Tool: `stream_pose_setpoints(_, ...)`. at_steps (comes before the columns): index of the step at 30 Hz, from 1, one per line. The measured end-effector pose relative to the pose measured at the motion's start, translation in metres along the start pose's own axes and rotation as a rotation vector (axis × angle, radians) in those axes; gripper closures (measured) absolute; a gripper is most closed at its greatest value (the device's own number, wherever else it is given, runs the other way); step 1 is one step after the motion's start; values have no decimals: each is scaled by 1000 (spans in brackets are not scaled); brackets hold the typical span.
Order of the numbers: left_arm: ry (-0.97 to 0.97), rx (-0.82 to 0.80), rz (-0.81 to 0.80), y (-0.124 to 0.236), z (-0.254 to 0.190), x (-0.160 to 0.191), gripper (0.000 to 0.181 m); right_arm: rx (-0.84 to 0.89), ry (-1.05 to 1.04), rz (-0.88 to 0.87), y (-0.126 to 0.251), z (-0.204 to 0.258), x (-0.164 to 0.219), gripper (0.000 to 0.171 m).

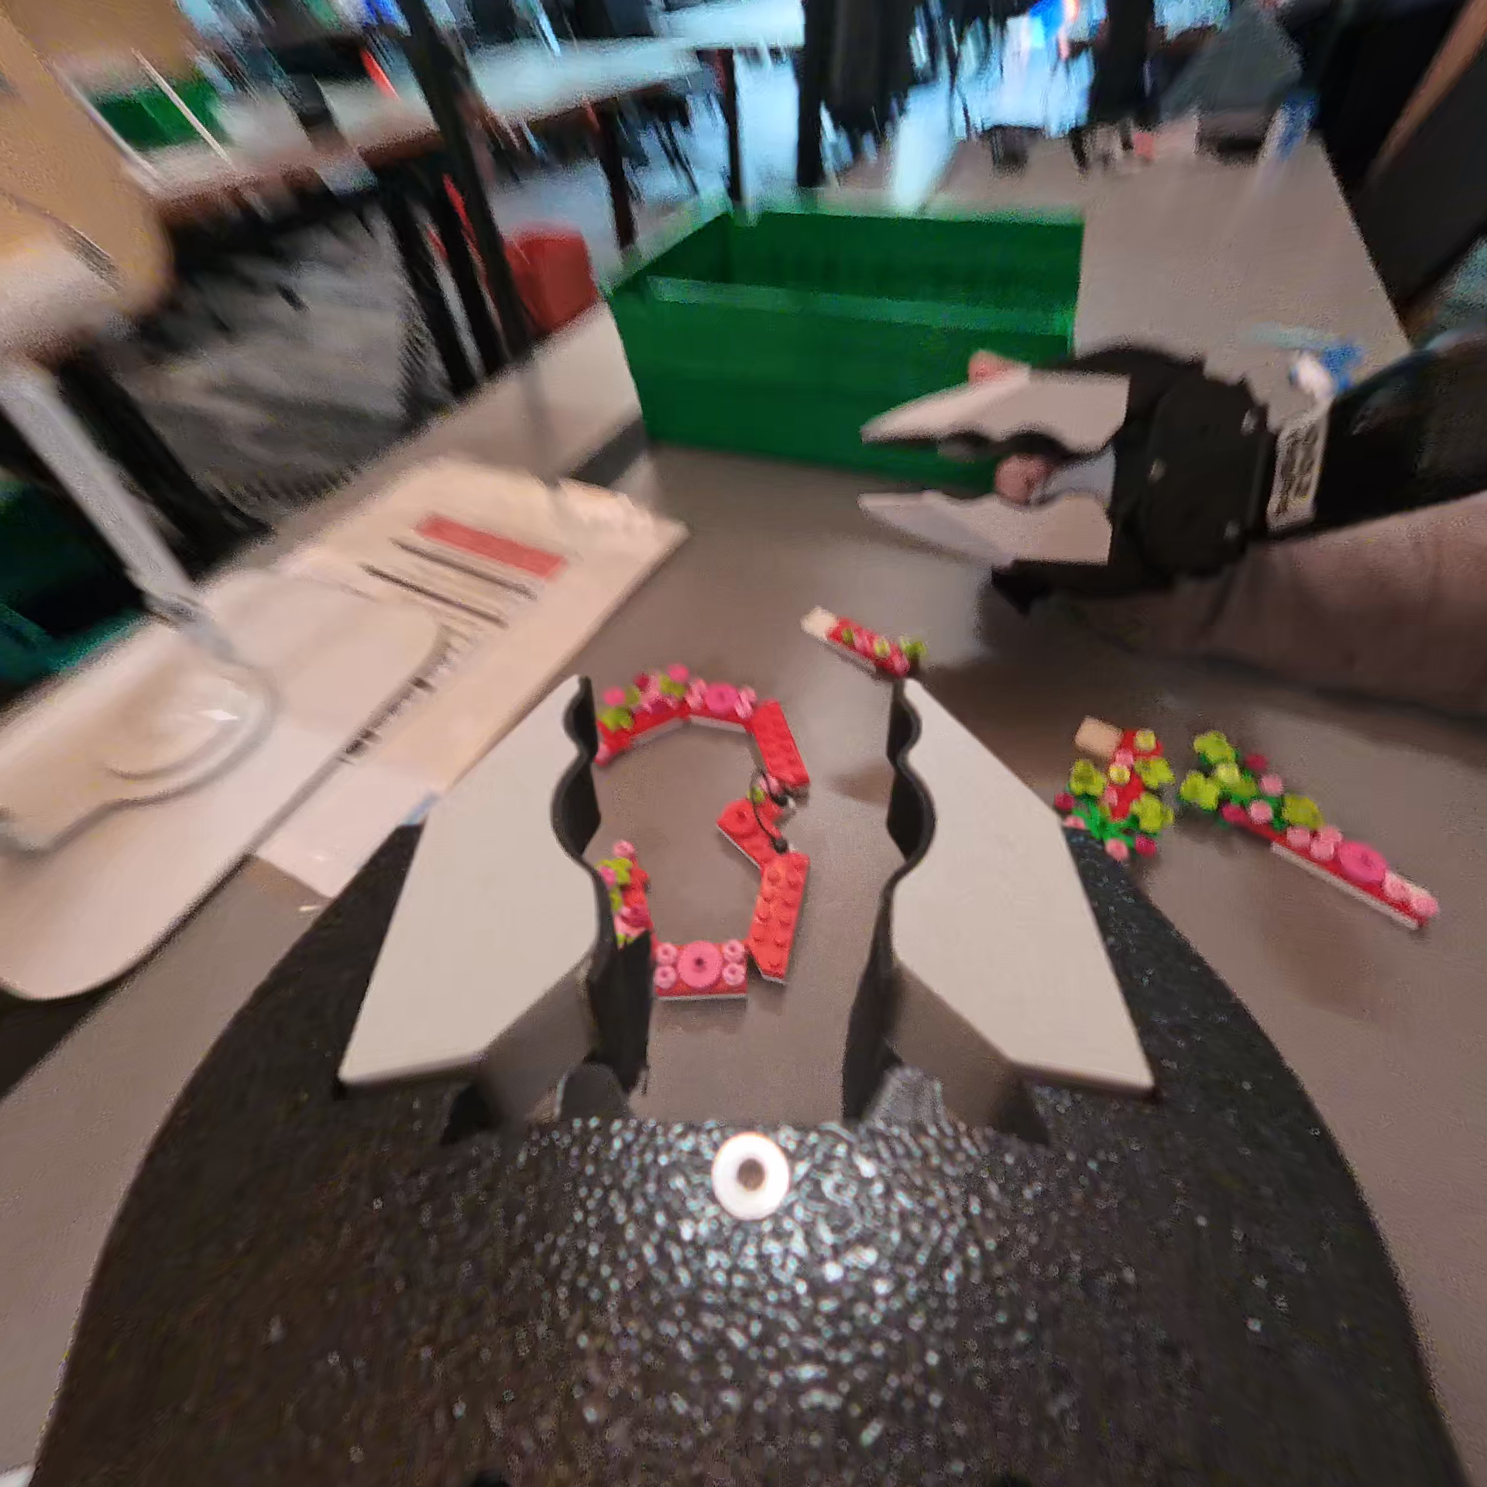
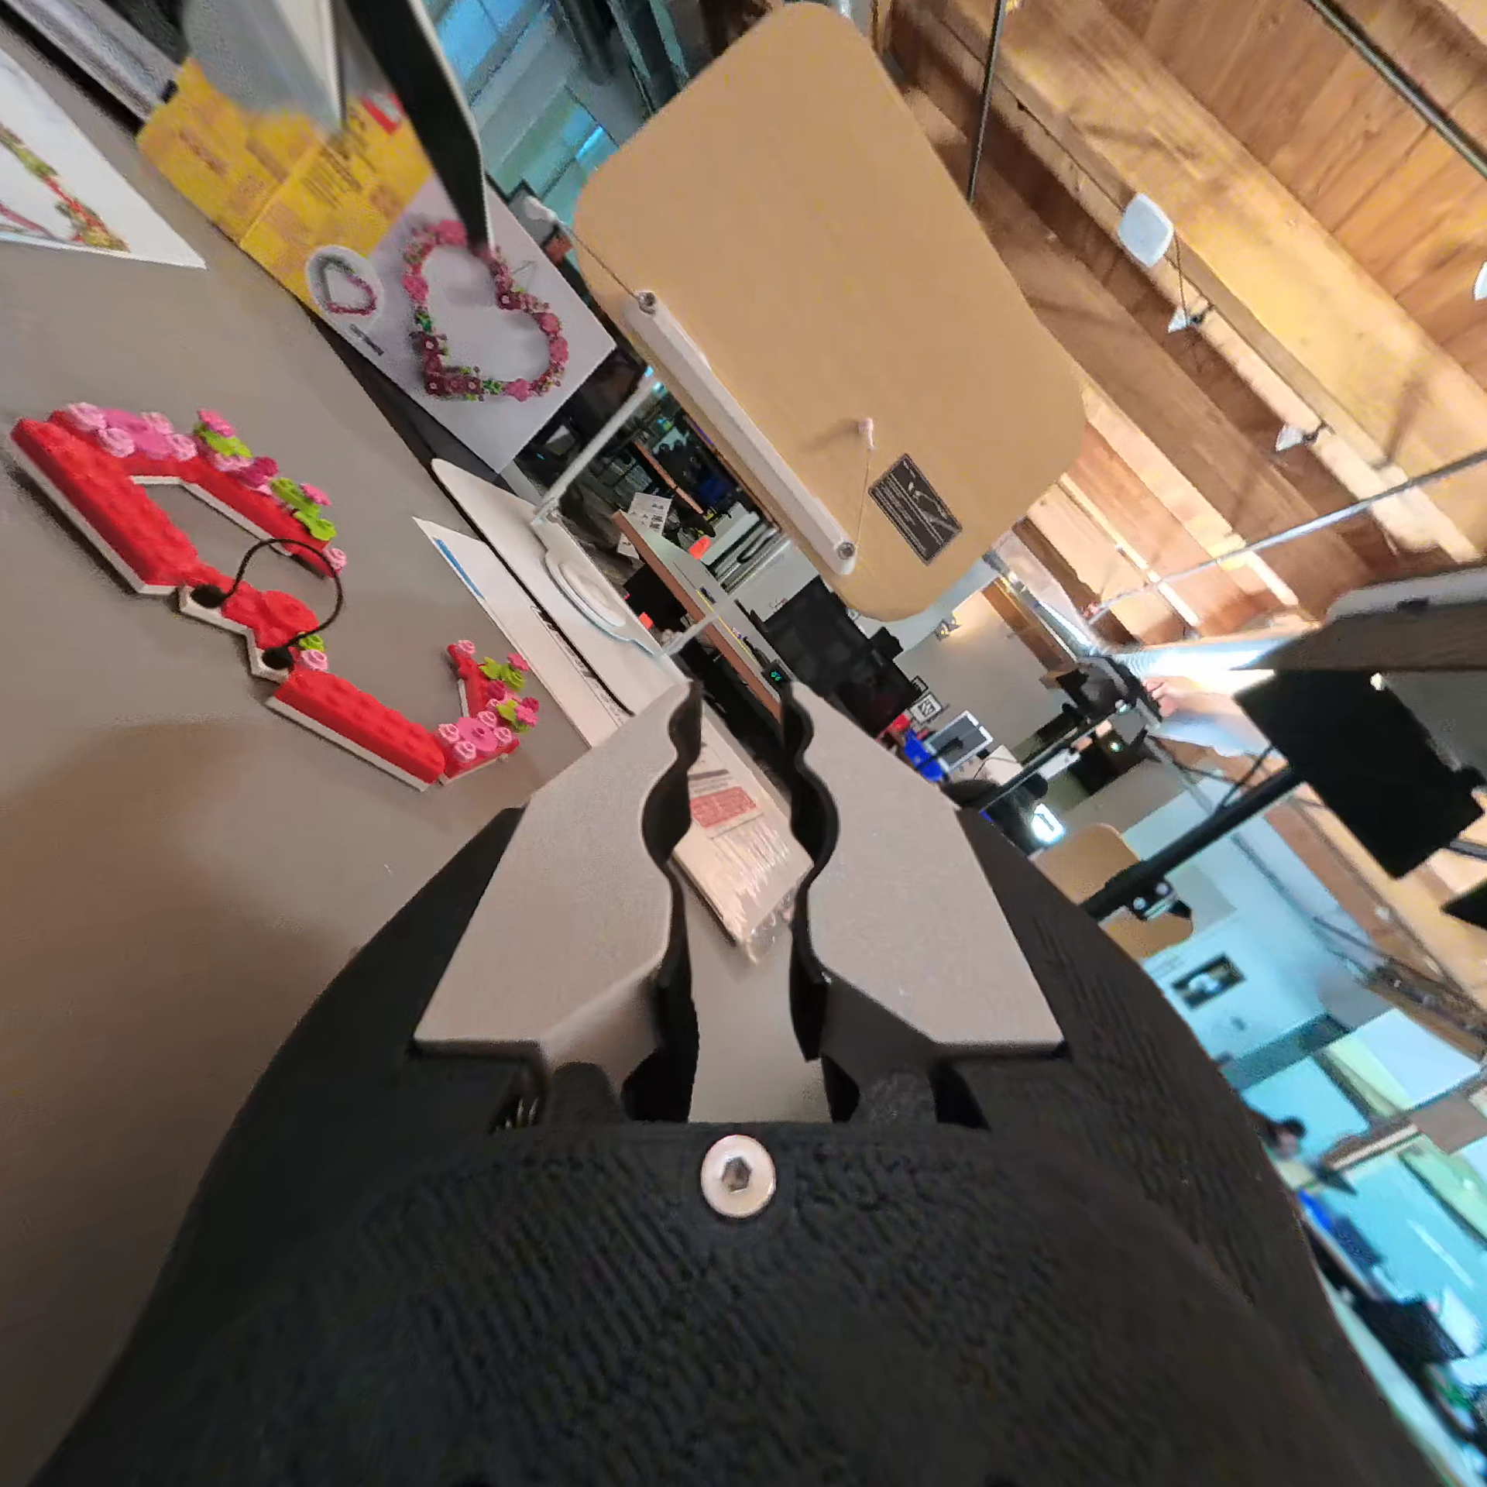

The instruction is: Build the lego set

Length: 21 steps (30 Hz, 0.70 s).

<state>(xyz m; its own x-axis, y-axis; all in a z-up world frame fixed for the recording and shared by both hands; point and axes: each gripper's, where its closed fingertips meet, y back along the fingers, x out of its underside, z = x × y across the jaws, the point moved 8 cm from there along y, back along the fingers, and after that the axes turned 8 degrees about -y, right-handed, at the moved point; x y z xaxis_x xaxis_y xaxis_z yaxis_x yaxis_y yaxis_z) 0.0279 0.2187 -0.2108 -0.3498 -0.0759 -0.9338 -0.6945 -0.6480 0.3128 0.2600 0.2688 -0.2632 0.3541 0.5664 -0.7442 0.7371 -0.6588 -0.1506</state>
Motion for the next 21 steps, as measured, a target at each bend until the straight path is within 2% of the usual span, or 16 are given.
stream_pose_setpoints(2,-22,-77,-84,27,-5,-5,110,11,-41,13,4,-4,1,160)
stream_pose_setpoints(5,-43,-164,-57,61,-16,11,102,54,-91,24,12,-11,1,161)
stream_pose_setpoints(8,-65,-304,-124,100,-21,30,111,101,-102,34,22,-15,-2,162)
stream_pose_setpoints(11,-66,-407,-217,128,-29,48,117,109,8,52,31,-17,-15,170)
stream_pose_setpoints(13,-99,-445,-242,137,-34,61,122,-9,-4,39,32,-7,-41,170)
stream_pose_setpoints(15,-122,-461,-257,138,-37,73,128,-178,-106,50,29,17,-73,165)
stream_pose_setpoints(19,-164,-461,-264,132,-37,79,132,-609,-347,118,24,96,-141,163)
stream_pose_setpoints(21,-208,-461,-267,131,-39,79,135,-797,-431,196,22,140,-162,162)
